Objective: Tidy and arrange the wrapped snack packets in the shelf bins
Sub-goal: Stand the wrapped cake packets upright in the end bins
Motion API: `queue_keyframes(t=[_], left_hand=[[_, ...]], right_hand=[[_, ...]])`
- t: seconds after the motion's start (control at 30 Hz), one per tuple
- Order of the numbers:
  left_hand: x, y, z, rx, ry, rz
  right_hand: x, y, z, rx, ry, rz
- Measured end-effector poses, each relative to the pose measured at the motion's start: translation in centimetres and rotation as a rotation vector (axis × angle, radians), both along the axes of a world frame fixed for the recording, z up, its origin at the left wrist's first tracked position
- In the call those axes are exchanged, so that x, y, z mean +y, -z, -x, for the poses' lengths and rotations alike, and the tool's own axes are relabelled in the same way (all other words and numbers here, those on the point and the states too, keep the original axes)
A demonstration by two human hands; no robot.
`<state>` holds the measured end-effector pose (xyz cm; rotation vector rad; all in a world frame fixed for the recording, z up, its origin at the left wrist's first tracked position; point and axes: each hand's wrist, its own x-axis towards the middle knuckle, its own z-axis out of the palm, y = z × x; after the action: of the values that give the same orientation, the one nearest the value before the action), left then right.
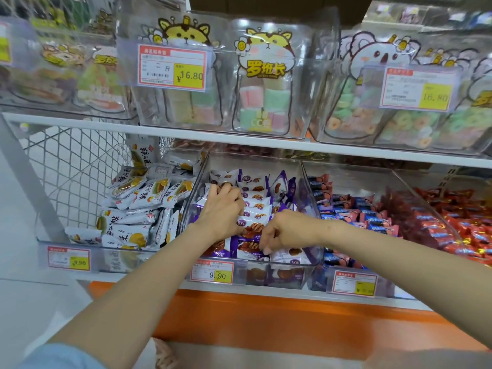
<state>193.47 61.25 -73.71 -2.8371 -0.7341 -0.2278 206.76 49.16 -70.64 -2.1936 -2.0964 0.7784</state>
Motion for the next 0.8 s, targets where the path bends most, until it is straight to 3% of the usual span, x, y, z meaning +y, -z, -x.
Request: queue_keyframes(t=[0.2, 0.37, 0.57, 0.8], left_hand=[[0.2, 0.2, 0.4, -0.023, 0.035, 0.021], [0.3, 0.3, 0.6, -0.047, 0.043, 0.03], [0.1, 0.4, 0.5, -0.071, 0.017, 0.011], [0.3, 0.2, 0.3, -0.089, -0.001, 0.048]], right_hand=[[1.2, 1.7, 1.7, -0.228, -0.012, 0.062], [1.6, 2.6, 1.7, -0.408, -0.047, -0.029], [1.3, 3.2, 1.6, -0.31, -0.005, -0.045], [1.3, 4.1, 2.0, -0.375, 0.059, -0.089]])
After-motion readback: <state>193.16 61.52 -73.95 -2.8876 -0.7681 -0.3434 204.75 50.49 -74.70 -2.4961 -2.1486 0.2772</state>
